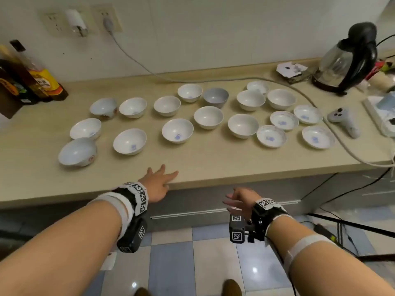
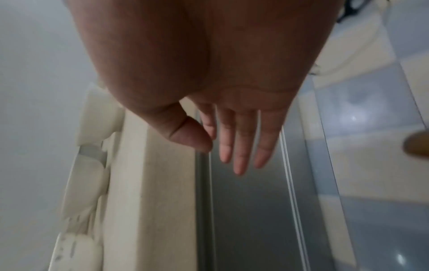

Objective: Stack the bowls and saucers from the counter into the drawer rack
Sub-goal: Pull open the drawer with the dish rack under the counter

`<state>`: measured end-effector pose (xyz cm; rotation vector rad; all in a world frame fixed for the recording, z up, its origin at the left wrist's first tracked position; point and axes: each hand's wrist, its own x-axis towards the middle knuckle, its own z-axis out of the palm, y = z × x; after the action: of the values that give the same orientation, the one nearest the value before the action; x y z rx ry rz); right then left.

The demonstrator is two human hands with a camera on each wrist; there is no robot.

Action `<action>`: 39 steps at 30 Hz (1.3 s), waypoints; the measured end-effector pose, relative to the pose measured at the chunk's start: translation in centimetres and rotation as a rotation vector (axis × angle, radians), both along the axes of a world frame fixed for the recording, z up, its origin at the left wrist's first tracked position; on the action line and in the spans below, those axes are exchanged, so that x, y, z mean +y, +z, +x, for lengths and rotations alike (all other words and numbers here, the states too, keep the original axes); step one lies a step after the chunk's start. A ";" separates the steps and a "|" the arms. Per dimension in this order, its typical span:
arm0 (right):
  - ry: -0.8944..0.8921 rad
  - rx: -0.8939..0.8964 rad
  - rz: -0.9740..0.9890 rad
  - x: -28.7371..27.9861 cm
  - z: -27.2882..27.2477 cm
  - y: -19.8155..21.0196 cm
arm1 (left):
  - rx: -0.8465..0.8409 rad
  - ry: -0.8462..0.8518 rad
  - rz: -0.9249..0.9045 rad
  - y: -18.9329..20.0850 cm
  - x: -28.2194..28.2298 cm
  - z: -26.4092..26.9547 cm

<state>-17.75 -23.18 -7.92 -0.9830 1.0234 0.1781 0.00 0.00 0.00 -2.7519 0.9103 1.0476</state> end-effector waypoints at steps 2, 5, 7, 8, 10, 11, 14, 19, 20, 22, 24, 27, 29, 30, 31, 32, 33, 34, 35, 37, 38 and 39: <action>-0.200 -0.080 0.102 0.2 1.7 -1.0 | 0.055 -0.001 0.021 0.2 -0.3 0.8; -0.310 -0.053 0.173 0.6 4.0 -1.6 | 0.087 -0.011 0.044 0.5 -0.7 1.2; -0.370 -0.030 0.167 0.7 5.0 -2.3 | 0.087 -0.032 0.059 0.4 -0.6 1.0; -0.382 -0.033 0.181 0.7 5.2 -2.4 | 0.096 -0.032 0.063 0.3 -0.5 1.1; -0.378 -0.052 0.206 1.1 5.2 -2.1 | 0.103 -0.017 0.064 0.5 -0.5 1.5; -0.376 -0.069 0.218 1.3 5.1 -2.1 | 0.108 -0.018 0.070 0.6 -0.5 1.5; -0.426 -0.097 0.261 1.5 4.4 -2.0 | 0.117 -0.028 0.081 0.8 -0.4 1.8; -0.421 -0.054 0.253 2.6 1.8 -1.9 | 0.119 -0.038 0.071 0.8 -0.2 2.1; -0.426 -0.051 0.246 3.0 1.2 -1.9 | 0.119 -0.039 0.074 0.6 -0.2 2.2; -0.454 -0.030 0.215 3.9 0.2 -1.7 | 0.113 -0.048 0.084 0.4 -0.3 2.2; -0.483 -0.002 0.173 5.0 -1.1 -1.9 | 0.106 -0.065 0.090 0.3 -0.3 2.3; -0.515 0.036 0.128 6.8 -3.2 -2.1 | 0.077 -0.106 0.103 0.0 -0.1 2.3; -0.531 0.060 0.109 7.9 -4.6 -2.1 | 0.058 -0.135 0.113 -0.1 0.1 2.3; -0.546 0.068 0.094 8.5 -5.2 -2.0 | 0.051 -0.154 0.121 -0.2 0.2 2.3; -0.553 0.077 0.076 9.0 -5.8 -1.9 | 0.044 -0.170 0.128 -0.4 0.4 2.3; -0.566 0.083 0.063 9.5 -6.4 -1.8 | 0.032 -0.187 0.130 -0.4 0.5 2.2; -0.578 0.096 0.050 10.0 -6.9 -1.7 | 0.015 -0.203 0.129 -0.5 0.7 2.1; -0.591 0.104 0.044 10.4 -7.4 -1.5 | 0.002 -0.217 0.126 -0.5 0.8 2.0; -0.602 0.116 0.042 10.7 -7.9 -1.4 | -0.006 -0.228 0.121 -0.6 1.0 1.9; -0.624 0.128 0.059 11.1 -8.8 -1.1 | -0.012 -0.243 0.119 -0.9 1.2 1.9; -0.629 0.128 0.072 11.3 -9.2 -0.9 | -0.019 -0.248 0.119 -1.0 1.3 1.9; -0.630 0.128 0.079 11.6 -9.5 -0.7 | -0.027 -0.250 0.121 -1.1 1.4 1.9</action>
<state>-27.24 -11.56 -8.59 -0.5459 1.3844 -0.2417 1.92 1.44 -1.14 -2.4696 1.1130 0.9841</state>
